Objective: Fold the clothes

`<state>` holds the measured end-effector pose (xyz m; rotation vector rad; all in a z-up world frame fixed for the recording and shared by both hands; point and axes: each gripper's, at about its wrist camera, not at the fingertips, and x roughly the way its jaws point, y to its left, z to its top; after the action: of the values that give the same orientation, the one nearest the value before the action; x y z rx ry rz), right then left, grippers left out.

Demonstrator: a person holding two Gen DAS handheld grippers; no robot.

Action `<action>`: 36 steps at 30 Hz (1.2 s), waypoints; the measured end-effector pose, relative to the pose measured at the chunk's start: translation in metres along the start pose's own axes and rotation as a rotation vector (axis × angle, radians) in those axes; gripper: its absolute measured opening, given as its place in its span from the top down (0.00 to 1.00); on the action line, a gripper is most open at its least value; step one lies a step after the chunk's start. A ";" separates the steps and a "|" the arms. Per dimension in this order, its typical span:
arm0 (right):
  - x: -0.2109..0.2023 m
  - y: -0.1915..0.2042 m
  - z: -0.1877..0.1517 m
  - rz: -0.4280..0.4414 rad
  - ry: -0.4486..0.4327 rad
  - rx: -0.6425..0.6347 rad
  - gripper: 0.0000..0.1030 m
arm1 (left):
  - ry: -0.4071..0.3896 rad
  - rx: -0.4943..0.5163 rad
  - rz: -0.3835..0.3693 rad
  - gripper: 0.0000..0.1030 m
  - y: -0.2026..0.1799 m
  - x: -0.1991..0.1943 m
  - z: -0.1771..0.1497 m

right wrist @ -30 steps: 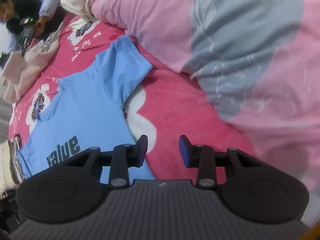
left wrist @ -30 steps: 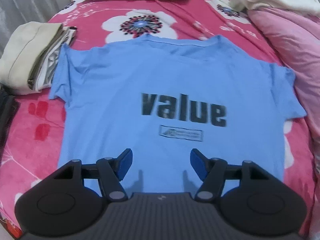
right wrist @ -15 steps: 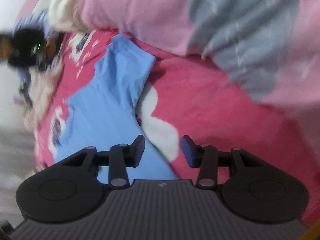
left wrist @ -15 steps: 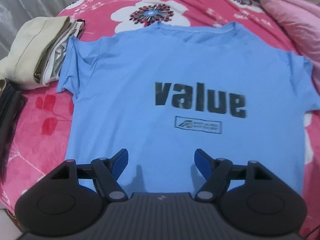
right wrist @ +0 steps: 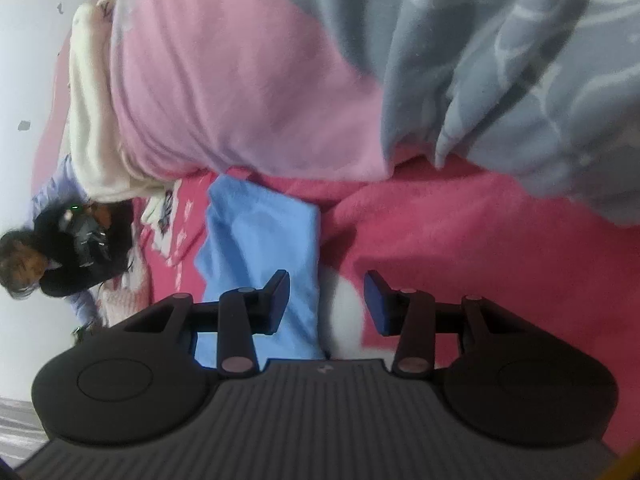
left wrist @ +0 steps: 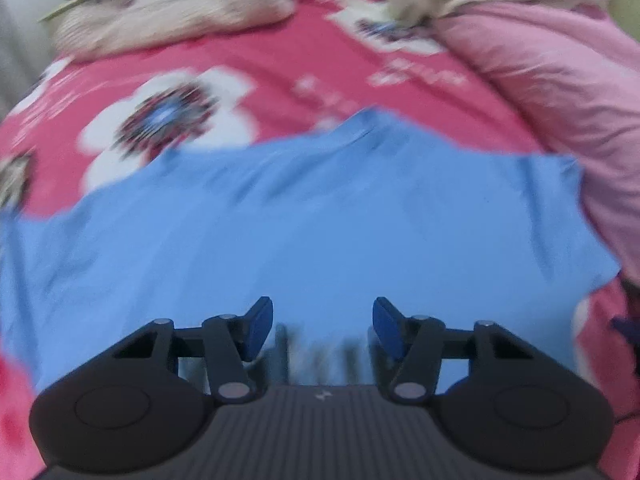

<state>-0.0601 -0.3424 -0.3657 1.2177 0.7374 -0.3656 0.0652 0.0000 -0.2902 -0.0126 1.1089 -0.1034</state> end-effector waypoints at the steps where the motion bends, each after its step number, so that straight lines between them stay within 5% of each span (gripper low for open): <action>1: 0.002 -0.001 0.002 0.010 -0.014 0.010 0.61 | -0.015 0.017 -0.027 0.49 -0.007 0.006 0.009; 8: 0.030 -0.002 0.013 0.036 -0.030 0.012 0.62 | -0.044 0.152 -0.217 0.71 -0.068 0.053 0.045; 10: 0.037 -0.001 0.016 0.029 -0.031 -0.008 0.70 | -0.040 0.181 -0.269 0.71 -0.085 0.063 0.047; 12: 0.040 -0.001 0.018 0.029 -0.040 -0.020 0.92 | -0.044 0.218 -0.294 0.75 -0.101 0.071 0.048; 20: 0.004 0.005 0.013 -0.017 -0.149 -0.145 0.97 | -0.128 0.314 -0.311 0.77 -0.153 0.091 0.060; 27: 0.000 -0.013 0.012 -0.042 -0.146 -0.129 0.97 | -0.157 0.384 -0.280 0.74 -0.184 0.122 0.066; 31: -0.003 -0.008 0.012 -0.026 -0.159 -0.157 0.97 | -0.134 0.340 -0.308 0.66 -0.177 0.113 0.073; 33: -0.006 0.004 0.010 -0.004 -0.171 -0.215 0.97 | -0.098 0.244 -0.343 0.52 -0.157 0.101 0.077; 36: -0.015 0.034 0.006 0.042 -0.187 -0.372 0.97 | -0.046 0.050 -0.395 0.50 -0.105 0.083 0.074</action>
<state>-0.0483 -0.3385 -0.3306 0.8347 0.5852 -0.2875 0.1596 -0.1152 -0.3248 -0.1888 1.0464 -0.4826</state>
